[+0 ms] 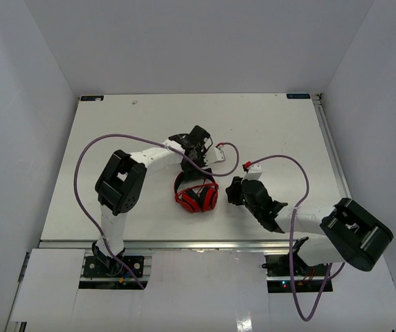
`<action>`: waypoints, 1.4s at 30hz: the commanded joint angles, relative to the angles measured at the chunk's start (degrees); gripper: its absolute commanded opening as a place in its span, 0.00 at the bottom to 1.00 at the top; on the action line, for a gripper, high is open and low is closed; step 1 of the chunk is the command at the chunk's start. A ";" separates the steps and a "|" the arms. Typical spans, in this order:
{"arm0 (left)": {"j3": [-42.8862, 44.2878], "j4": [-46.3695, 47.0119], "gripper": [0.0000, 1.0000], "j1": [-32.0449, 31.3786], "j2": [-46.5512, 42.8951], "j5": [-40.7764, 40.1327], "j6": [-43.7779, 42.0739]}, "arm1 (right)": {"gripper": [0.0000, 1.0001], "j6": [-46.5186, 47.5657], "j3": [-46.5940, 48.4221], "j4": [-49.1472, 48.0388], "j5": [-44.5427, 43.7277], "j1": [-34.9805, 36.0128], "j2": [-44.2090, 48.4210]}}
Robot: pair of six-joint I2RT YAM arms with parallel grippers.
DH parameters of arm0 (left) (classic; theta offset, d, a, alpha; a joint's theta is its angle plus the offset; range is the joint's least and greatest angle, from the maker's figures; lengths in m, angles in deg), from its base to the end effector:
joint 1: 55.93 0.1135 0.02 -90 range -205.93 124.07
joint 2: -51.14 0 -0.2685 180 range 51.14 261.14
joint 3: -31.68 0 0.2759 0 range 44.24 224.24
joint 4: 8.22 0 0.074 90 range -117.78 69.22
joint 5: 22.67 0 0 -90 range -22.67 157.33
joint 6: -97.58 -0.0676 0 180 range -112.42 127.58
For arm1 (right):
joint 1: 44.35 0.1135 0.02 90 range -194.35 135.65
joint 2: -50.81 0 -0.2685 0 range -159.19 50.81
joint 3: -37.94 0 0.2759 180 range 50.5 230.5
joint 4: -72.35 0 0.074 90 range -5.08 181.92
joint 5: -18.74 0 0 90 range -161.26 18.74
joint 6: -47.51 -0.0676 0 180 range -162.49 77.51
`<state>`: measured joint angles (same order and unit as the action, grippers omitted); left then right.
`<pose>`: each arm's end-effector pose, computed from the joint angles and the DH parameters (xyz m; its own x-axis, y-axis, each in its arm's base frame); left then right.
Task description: Wrap the headphones
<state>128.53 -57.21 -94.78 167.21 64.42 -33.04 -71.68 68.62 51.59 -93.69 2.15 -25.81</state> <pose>0.3534 -0.2803 0.1325 -0.1506 0.9562 -0.2511 0.9352 0.2201 0.2775 0.2068 0.1805 0.1184 -0.4668 0.1630 -0.8692 -0.2350 0.9247 0.2996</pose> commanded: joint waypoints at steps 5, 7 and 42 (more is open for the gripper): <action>-0.06 4.77 0.98 0.27 -5.03 0.87 5.62 | 0.43 2.81 -0.82 6.96 -0.48 -0.19 11.23; 0.77 7.70 0.98 0.27 -5.80 -3.17 9.17 | 0.43 3.21 -0.37 9.43 0.10 -0.27 13.14; -8.25 6.44 0.63 1.14 -31.70 -5.54 51.15 | 0.36 7.00 12.24 35.43 13.52 0.00 25.72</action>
<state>128.06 -59.12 -93.86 149.94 53.64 9.72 -66.67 78.67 85.51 -84.51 2.15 2.40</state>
